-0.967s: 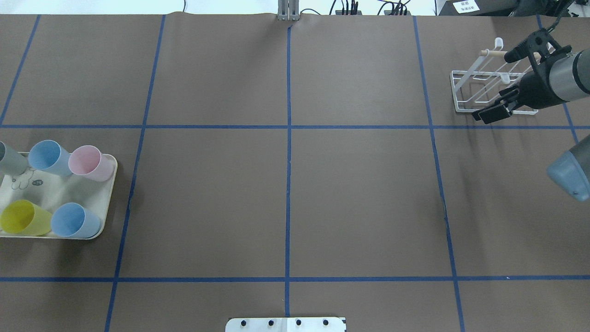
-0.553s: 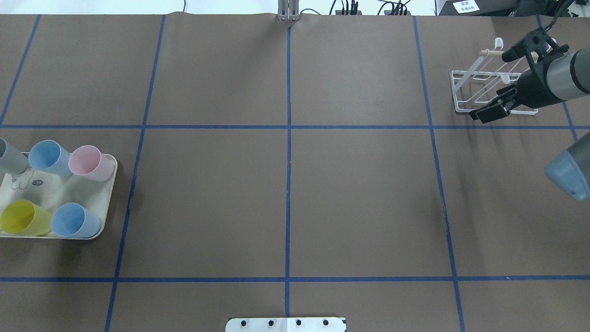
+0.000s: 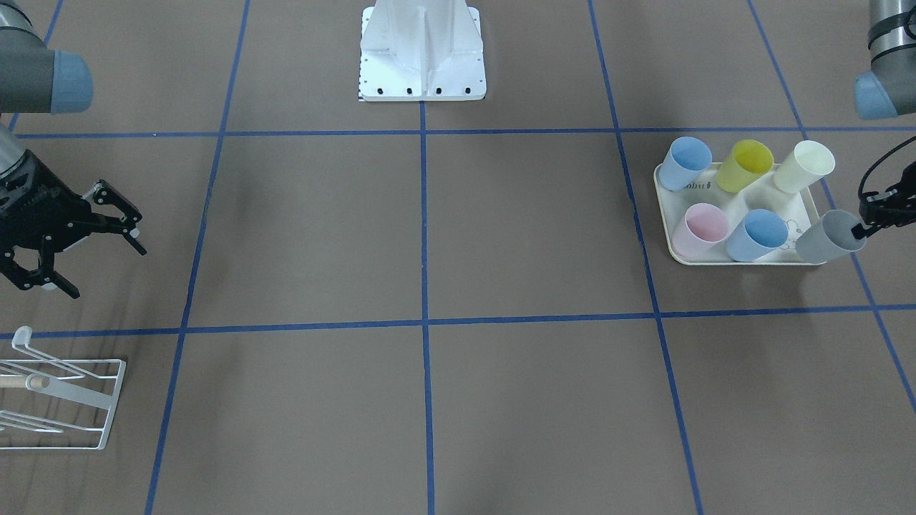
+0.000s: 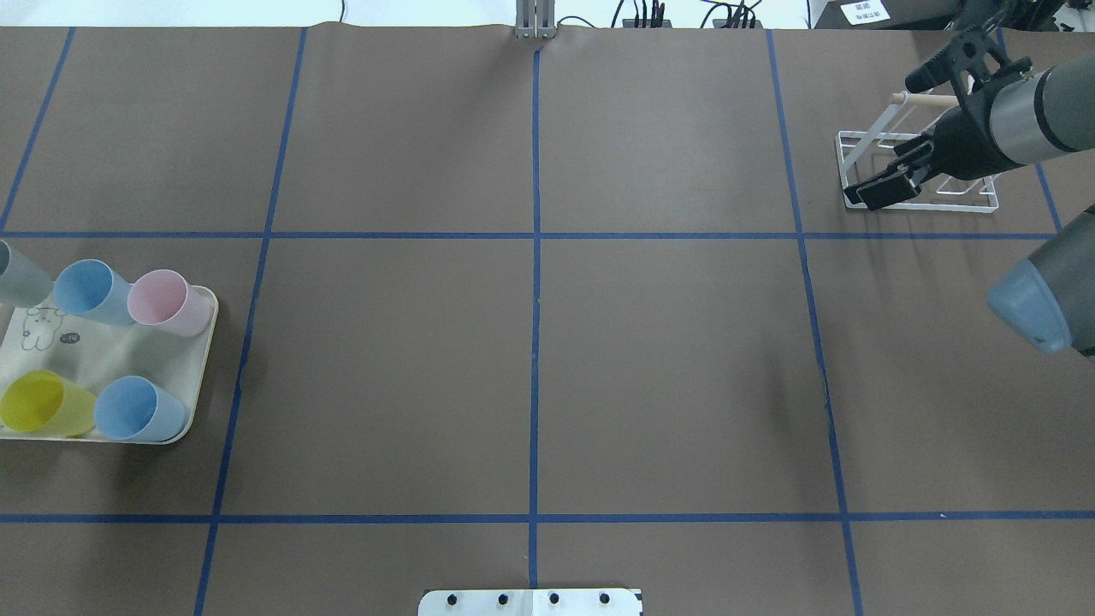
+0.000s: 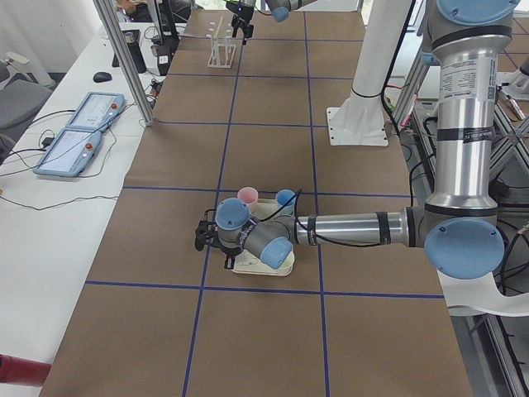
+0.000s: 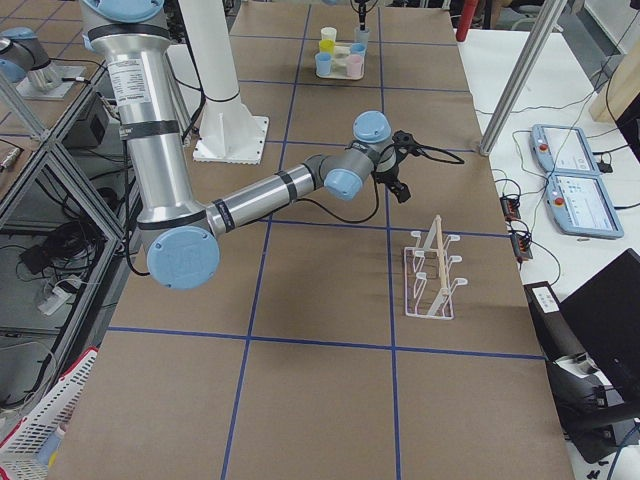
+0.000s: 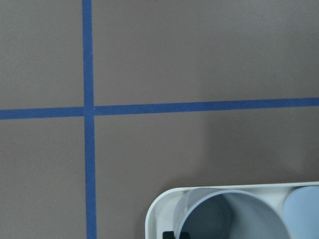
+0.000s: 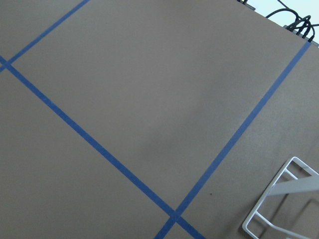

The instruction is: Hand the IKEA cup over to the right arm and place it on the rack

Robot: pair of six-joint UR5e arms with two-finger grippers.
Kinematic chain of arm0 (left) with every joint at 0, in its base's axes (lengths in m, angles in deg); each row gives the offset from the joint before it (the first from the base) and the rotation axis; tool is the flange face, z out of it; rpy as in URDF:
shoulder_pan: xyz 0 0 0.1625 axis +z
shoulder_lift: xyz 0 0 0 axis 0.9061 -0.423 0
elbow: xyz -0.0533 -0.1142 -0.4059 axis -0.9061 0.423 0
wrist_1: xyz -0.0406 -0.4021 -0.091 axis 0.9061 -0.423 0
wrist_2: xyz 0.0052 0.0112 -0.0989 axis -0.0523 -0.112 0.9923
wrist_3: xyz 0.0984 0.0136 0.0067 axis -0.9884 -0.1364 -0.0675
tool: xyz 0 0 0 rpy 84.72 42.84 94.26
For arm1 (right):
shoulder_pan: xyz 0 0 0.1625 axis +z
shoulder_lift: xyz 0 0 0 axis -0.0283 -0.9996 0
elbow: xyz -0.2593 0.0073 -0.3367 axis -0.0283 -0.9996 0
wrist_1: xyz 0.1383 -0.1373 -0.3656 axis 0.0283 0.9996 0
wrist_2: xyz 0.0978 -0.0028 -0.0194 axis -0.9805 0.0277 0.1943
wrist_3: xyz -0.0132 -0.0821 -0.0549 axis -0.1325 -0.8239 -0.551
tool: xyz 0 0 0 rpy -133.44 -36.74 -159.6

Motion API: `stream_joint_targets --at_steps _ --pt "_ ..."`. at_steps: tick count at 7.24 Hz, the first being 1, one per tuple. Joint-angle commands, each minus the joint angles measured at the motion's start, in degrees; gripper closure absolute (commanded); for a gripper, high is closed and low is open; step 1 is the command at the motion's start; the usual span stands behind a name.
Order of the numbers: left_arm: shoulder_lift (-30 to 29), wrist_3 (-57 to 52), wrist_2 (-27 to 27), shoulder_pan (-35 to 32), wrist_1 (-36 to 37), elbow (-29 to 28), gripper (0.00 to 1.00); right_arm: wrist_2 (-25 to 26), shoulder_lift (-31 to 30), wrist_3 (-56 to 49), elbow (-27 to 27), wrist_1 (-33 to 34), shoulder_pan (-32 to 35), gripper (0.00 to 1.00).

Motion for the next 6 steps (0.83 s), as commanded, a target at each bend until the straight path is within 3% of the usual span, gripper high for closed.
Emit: stream_joint_targets --at_steps 1,4,6 --pt "-1.4 0.0 0.9 -3.4 2.4 0.4 1.00 0.1 4.6 -0.8 -1.4 -0.3 -0.4 0.00" --pt "-14.2 1.6 11.7 -10.4 19.1 0.5 1.00 0.5 13.3 -1.5 -2.9 -0.6 -4.7 0.00" --pt "-20.8 18.2 17.7 -10.5 21.6 3.1 1.00 2.0 19.7 -1.3 -6.5 -0.6 -6.9 0.00"
